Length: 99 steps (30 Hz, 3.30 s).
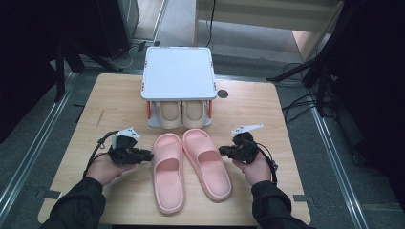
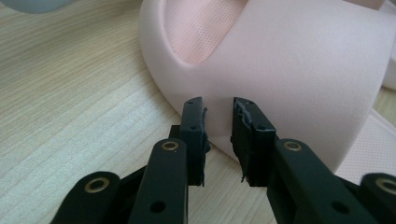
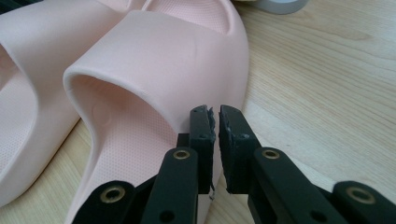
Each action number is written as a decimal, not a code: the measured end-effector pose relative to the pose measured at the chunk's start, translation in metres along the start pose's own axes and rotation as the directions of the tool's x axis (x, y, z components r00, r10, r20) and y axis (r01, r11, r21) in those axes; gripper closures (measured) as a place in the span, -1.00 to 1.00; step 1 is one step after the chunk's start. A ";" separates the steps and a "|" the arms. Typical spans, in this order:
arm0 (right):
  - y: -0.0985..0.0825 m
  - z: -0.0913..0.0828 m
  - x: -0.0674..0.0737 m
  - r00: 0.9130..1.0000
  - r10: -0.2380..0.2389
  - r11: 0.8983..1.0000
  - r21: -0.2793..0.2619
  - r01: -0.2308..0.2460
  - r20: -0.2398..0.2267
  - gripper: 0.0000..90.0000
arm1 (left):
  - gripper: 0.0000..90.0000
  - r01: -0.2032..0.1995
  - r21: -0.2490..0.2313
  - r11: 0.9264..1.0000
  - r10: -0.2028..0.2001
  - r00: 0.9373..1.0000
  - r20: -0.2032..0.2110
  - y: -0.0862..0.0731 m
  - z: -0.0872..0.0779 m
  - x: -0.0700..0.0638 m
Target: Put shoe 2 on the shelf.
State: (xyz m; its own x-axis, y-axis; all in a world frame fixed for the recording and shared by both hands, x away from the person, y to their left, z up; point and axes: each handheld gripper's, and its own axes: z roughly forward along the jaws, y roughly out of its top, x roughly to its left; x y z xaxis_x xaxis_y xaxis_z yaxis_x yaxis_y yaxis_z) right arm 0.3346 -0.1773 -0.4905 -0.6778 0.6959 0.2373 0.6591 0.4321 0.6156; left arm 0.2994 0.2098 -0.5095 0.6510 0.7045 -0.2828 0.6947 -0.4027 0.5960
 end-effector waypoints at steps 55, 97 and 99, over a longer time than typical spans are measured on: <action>-0.026 0.002 0.088 0.995 0.018 0.982 -0.184 -0.035 -0.098 0.14 | -0.06 0.044 -0.150 0.988 -0.045 0.999 -0.006 0.041 -0.026 0.037; -0.002 0.067 0.105 0.991 0.077 0.989 -0.133 -0.062 0.109 0.46 | -0.06 0.052 -0.193 0.980 -0.060 0.998 -0.033 0.039 -0.035 0.051; -0.001 0.066 0.101 0.992 0.087 0.989 -0.125 -0.075 0.090 0.48 | -0.06 0.048 -0.197 0.979 -0.054 0.998 -0.028 0.038 -0.035 0.049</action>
State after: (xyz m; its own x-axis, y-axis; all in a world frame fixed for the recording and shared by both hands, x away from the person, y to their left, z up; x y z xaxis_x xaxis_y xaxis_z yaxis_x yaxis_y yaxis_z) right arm 0.2870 -0.0692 -0.5163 -0.5860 0.7797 0.2209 0.6620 0.3034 0.6853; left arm 0.3474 0.2493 -0.4741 0.6036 0.7414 -0.2934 0.6509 -0.2456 0.7183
